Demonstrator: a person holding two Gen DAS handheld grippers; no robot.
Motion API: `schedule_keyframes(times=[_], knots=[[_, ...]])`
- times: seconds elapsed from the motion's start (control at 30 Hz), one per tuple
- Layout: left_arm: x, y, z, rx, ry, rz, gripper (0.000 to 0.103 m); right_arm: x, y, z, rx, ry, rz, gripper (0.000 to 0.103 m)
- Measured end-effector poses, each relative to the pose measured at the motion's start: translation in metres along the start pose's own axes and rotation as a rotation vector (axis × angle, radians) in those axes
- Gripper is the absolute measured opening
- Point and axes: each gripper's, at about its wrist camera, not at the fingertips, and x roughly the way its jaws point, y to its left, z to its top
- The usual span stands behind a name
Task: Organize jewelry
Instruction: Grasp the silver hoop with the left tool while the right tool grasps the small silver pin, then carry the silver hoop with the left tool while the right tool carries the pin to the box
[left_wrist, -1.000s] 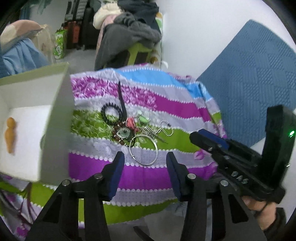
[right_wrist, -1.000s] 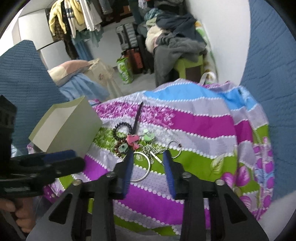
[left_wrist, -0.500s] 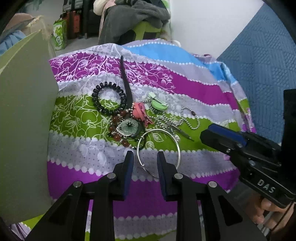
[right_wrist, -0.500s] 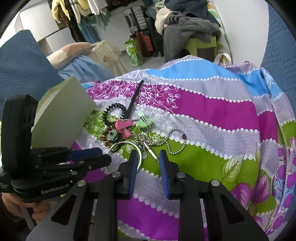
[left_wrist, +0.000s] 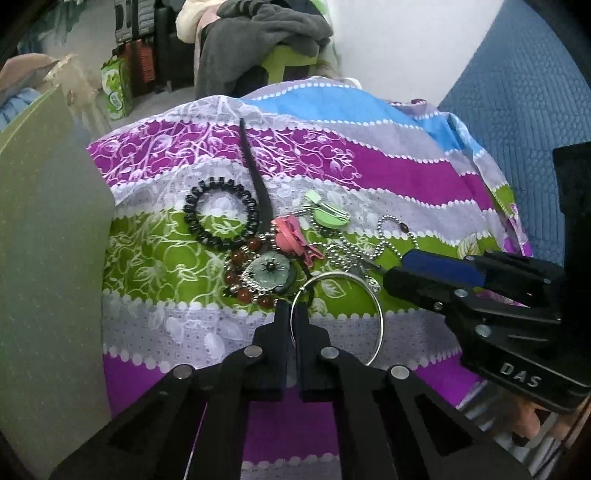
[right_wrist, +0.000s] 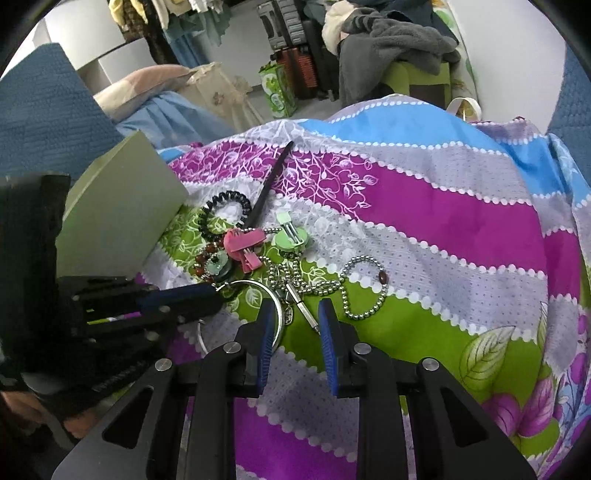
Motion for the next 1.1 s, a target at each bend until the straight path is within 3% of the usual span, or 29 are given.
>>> schedule_keyframes(times=[0.4, 0.47, 0.63, 1.1], knots=[[-0.027, 0.01, -0.006, -0.055, -0.024, -0.063, 0.001, 0.018, 0.011, 0.003, -0.098, 0.029, -0.096, 0.021], [-0.031, 0.013, -0.008, -0.062, -0.022, -0.063, 0.001, 0.018, 0.013, 0.003, -0.109, 0.035, -0.099, 0.006], [-0.045, 0.016, -0.01, -0.065, -0.04, -0.062, 0.001, 0.017, 0.021, 0.002, -0.128, 0.049, -0.136, 0.003], [-0.077, 0.028, -0.011, -0.09, -0.078, -0.07, 0.001, -0.023, 0.024, 0.003, 0.028, -0.041, -0.131, 0.003]])
